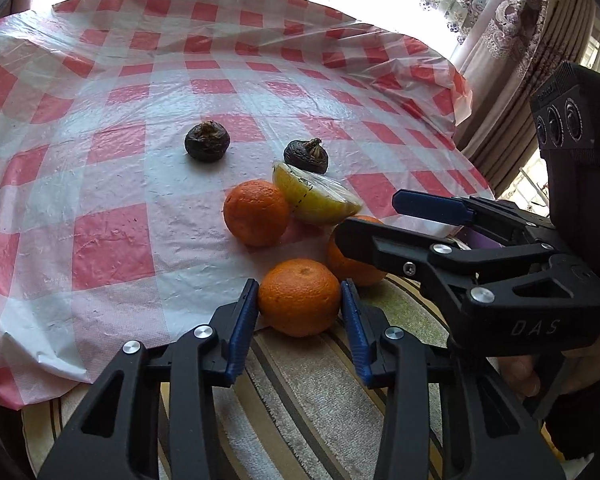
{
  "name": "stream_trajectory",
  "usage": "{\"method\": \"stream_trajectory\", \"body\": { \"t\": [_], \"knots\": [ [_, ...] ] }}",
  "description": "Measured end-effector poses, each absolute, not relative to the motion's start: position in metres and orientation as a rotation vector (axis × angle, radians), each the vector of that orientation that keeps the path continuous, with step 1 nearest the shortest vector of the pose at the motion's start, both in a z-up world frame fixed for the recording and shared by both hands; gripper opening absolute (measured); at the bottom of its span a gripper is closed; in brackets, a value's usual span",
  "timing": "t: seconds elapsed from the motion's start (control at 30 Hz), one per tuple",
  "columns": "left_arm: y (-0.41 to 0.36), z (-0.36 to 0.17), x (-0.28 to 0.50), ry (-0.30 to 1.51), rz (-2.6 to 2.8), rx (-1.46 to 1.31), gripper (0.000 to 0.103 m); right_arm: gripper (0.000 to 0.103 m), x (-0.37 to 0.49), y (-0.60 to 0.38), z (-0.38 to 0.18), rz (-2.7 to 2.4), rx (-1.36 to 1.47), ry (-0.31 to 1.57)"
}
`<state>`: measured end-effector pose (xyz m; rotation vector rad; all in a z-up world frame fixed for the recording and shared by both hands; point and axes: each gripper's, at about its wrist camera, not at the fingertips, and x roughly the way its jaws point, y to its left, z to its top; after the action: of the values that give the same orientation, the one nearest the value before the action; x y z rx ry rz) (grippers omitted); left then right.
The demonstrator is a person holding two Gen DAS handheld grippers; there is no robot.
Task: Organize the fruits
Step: 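Grasp an orange with the left tool while the right grasps the wrapped halved fruit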
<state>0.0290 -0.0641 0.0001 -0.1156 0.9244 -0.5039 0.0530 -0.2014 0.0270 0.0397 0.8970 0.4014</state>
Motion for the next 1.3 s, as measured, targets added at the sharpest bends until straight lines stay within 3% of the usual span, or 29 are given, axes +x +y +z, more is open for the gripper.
{"method": "stream_trajectory", "body": {
  "t": [0.37, 0.47, 0.8, 0.9, 1.3],
  "knots": [
    [-0.063, 0.000, 0.028, 0.922, -0.503, -0.119, 0.039, 0.081, 0.090, -0.196, 0.015, 0.389, 0.124, 0.969],
    [-0.063, 0.000, 0.029, 0.922, -0.503, -0.119, 0.039, 0.075, 0.095, -0.196, 0.012, 0.392, 0.139, 0.980],
    [-0.062, -0.001, 0.029, 0.922, -0.504, -0.119, 0.039, 0.074, 0.109, -0.205, 0.003, 0.419, 0.243, 1.011],
    [-0.062, -0.001, 0.029, 0.922, -0.504, -0.121, 0.039, 0.061, 0.108, -0.205, 0.003, 0.448, 0.259, 1.007],
    [-0.058, 0.003, 0.027, 0.902, -0.485, -0.125, 0.039, 0.060, 0.093, -0.209, 0.014, 0.433, 0.238, 0.935]
  ]
}}
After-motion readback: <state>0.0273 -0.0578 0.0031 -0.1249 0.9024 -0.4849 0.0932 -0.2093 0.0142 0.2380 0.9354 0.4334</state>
